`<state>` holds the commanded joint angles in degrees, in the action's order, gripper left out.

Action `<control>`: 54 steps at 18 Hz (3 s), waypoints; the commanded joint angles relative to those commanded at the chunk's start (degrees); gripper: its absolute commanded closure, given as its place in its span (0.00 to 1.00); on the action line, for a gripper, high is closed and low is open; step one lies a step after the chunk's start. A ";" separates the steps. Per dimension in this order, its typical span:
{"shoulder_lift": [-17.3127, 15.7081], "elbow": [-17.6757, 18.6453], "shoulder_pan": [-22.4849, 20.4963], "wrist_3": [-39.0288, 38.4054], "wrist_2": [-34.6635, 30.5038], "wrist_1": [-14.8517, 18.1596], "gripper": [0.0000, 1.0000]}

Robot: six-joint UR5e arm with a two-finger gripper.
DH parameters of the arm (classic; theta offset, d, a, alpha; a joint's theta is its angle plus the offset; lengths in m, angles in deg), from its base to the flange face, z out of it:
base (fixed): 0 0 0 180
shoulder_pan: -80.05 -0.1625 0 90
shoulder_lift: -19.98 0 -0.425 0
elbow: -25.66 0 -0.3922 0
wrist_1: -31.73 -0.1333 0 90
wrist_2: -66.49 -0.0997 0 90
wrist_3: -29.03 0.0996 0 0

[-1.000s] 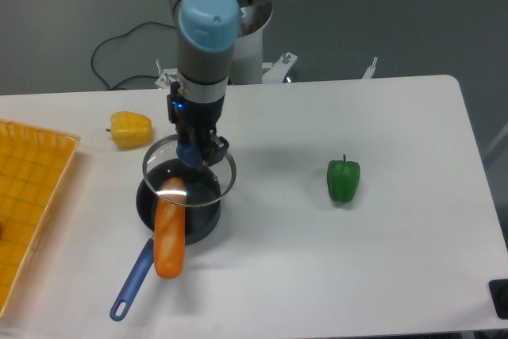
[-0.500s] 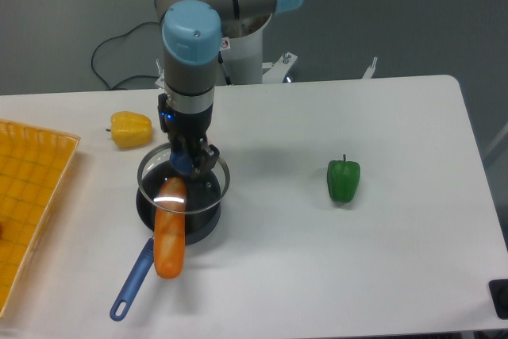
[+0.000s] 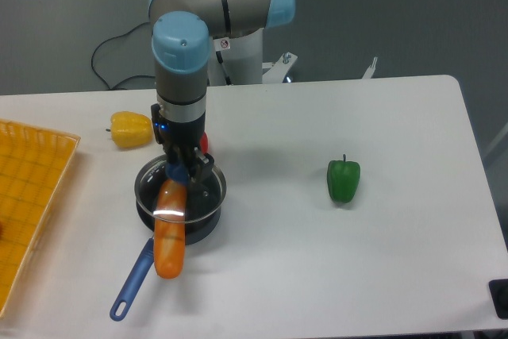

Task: Close the pot lid
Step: 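Lower the glass lid down onto the rim of the black pot, then hold the lid in place on the pot with the gripper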

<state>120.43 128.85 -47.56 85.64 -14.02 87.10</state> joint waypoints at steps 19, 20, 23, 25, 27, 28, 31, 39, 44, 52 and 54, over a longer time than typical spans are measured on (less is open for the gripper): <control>1.94 0.00 1.14 -0.27 0.26 -0.62 0.56; 1.94 0.00 1.14 -0.27 0.18 -0.62 0.56; 2.03 -0.17 1.06 -0.09 0.18 -0.70 0.56; 2.11 -0.18 1.06 -0.09 0.18 -0.79 0.56; 2.11 -0.09 1.06 -0.01 0.18 -0.70 0.56; 2.11 -0.09 1.06 0.08 0.18 -0.70 0.56; 2.11 0.17 1.06 0.08 0.18 -0.70 0.58; 2.55 0.44 1.14 -0.01 0.00 -0.70 0.58; 2.55 0.44 1.14 -0.01 0.00 -0.79 0.58; 2.55 0.61 1.14 -0.01 0.00 -0.70 0.58; 2.55 0.88 1.14 -0.01 0.00 -0.70 0.58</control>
<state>122.98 129.73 -46.42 85.63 -14.02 86.40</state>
